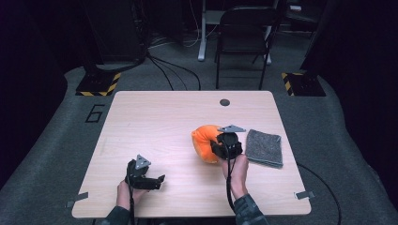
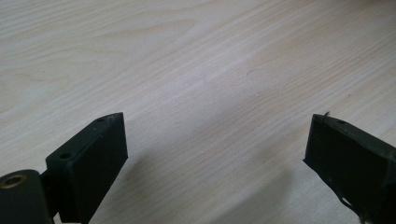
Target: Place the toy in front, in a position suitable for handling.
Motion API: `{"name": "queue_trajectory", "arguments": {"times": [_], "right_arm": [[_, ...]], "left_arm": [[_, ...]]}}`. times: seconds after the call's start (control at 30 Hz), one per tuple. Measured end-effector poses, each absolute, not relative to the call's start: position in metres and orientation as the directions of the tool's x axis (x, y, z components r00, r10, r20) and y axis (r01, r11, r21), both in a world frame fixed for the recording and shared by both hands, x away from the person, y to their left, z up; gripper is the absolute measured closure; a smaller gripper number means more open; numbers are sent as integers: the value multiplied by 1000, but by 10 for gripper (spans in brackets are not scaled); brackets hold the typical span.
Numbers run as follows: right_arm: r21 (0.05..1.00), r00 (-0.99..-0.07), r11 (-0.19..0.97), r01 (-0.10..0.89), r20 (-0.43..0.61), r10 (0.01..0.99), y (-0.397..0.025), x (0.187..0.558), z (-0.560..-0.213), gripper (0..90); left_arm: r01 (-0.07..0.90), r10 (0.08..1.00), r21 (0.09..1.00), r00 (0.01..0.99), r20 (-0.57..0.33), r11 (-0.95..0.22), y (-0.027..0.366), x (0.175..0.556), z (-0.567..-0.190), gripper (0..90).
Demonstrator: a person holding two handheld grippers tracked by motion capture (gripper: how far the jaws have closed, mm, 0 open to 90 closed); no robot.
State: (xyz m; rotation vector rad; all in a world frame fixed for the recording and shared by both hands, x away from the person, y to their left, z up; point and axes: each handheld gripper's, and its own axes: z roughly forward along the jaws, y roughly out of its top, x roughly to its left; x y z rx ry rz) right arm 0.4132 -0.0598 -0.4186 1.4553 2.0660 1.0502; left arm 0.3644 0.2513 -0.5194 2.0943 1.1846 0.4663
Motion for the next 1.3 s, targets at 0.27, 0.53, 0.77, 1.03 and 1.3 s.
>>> {"name": "queue_trajectory", "arguments": {"times": [0.27,0.53,0.77,1.03,1.3], "right_arm": [[729,-312,140,670,105,944,-49,420,-448,584],[765,-345,175,620,66,936,-60,417,-441,188],[797,-441,207,568,82,894,-114,408,-416,96],[776,-414,202,598,84,906,-178,413,-424,67],[767,-379,185,614,81,922,-204,413,-438,77]], "left_arm": [[613,849,699,528,-16,-369,248,369,-522,58],[611,846,695,534,-8,-379,246,370,-523,58],[612,848,702,530,-20,-366,247,370,-524,58],[615,851,705,524,-31,-353,251,371,-524,58],[600,842,711,540,-22,-366,239,371,-520,59]]}}
